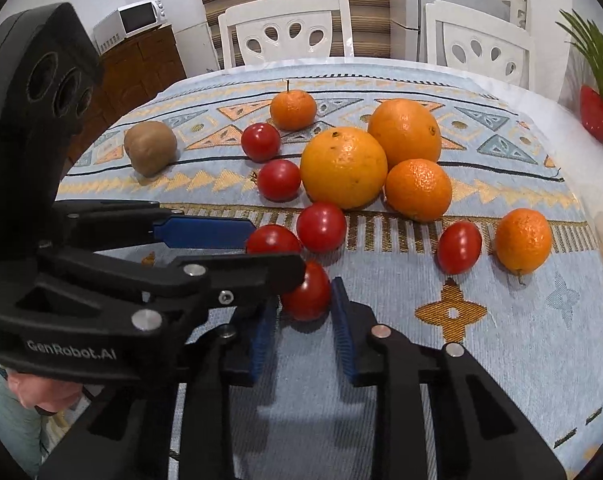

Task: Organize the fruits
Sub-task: 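Grasp a cherry tomato with the left tool while the right tool grasps another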

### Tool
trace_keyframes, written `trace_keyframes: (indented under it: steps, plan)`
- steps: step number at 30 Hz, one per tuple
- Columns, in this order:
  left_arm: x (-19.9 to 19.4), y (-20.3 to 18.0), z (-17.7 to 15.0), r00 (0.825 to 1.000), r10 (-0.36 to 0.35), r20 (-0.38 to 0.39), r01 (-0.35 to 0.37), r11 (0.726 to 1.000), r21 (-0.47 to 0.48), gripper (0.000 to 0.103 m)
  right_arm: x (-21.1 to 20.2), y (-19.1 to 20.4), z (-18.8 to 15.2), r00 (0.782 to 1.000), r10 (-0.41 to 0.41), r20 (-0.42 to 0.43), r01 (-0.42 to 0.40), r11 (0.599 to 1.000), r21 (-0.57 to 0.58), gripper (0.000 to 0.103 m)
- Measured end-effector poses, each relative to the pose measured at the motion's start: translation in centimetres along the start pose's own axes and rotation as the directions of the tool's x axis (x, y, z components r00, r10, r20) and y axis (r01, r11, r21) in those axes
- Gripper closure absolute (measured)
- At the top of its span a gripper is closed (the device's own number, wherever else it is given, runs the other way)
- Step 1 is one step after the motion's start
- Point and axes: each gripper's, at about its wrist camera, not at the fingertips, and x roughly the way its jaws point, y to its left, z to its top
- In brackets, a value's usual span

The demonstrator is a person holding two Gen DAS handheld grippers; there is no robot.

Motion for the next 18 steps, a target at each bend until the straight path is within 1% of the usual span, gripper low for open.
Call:
trace_keyframes:
  steps: [3,8,12,13,14,18]
  plan:
    - [-0.33,0.16,-0.16,1.000,0.001,-0.001,-0.001,1.000,-0.005,0.059,-0.07,-0.03,-0.06,1.000,0.006,0.002,-0.006,1.000,0.002,0.077]
    - [-0.10,0.59,-0.17,1.000,0.013,-0.003,-0.013,1.000,-0.026,0.060,-0.12,-0.29,-0.05,1.000,0.004,0.003,-0.004,1.000,0.013,0.077]
    - [0.15,0.26,-0.11,0.999,0.039,0.008,-0.039,0.999,-0.021,0.061,0.17,-0.07,0.04,1.000,-0.028,-0.007,0.028,1.000,0.008,0.077]
    - [0.24,0.07,-0.06,0.999,0.041,0.010,-0.041,0.999,-0.016,0.067,0.21,-0.07,0.06,1.000,-0.030,-0.008,0.030,0.999,0.009,0.077]
    - [0.29,-0.13,-0.04,0.999,0.044,0.014,-0.044,0.999,-0.009,0.075,0.20,-0.10,0.05,1.000,-0.028,-0.008,0.028,1.000,0.011,0.077]
    - [0.38,-0.37,-0.05,0.998,0.056,0.013,-0.056,0.998,0.001,0.075,0.23,-0.17,0.04,1.000,-0.025,-0.008,0.025,1.000,0.019,0.077]
